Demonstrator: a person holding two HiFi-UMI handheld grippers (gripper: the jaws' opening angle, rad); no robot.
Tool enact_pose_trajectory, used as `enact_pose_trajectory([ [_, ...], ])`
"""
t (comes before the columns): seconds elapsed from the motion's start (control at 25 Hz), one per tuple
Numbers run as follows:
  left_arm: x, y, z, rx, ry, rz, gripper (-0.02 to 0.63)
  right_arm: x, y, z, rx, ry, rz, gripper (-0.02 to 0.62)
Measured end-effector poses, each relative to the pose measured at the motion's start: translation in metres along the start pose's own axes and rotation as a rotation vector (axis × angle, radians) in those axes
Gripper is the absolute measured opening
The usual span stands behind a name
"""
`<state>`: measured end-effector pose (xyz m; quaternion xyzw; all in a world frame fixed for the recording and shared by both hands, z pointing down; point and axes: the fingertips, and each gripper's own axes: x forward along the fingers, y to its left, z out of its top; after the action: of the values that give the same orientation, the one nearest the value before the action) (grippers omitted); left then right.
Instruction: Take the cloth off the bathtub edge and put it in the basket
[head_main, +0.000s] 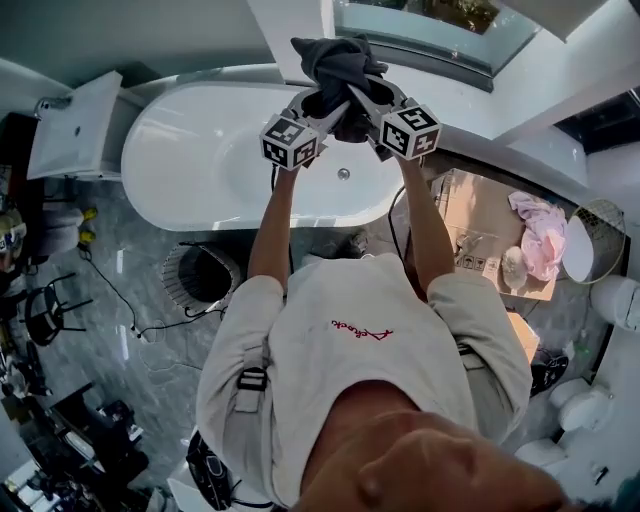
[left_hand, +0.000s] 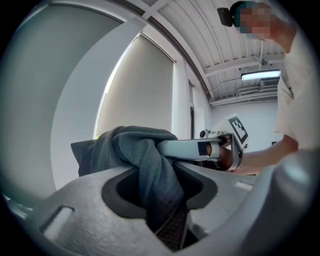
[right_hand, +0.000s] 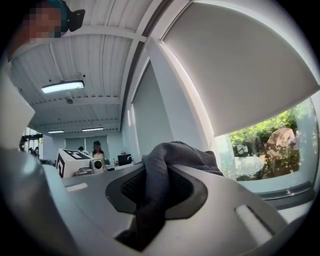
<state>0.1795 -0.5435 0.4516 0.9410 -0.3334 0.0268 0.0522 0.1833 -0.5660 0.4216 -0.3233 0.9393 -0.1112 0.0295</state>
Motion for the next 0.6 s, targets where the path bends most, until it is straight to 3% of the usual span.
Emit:
enact_pose_trajectory([
  [0.36,-0.173,0.061,0.006,0.007,-0.032,0.302,0.163,0.104,0.157,-0.02,-0.013,0.038,0.296,0.078],
  [0.6,-0.287,0.074,0.007,0.007,-0.051,0.457,0.163,0.144,0.268,-0.034,-0.02,0.061,0.453,0.078],
])
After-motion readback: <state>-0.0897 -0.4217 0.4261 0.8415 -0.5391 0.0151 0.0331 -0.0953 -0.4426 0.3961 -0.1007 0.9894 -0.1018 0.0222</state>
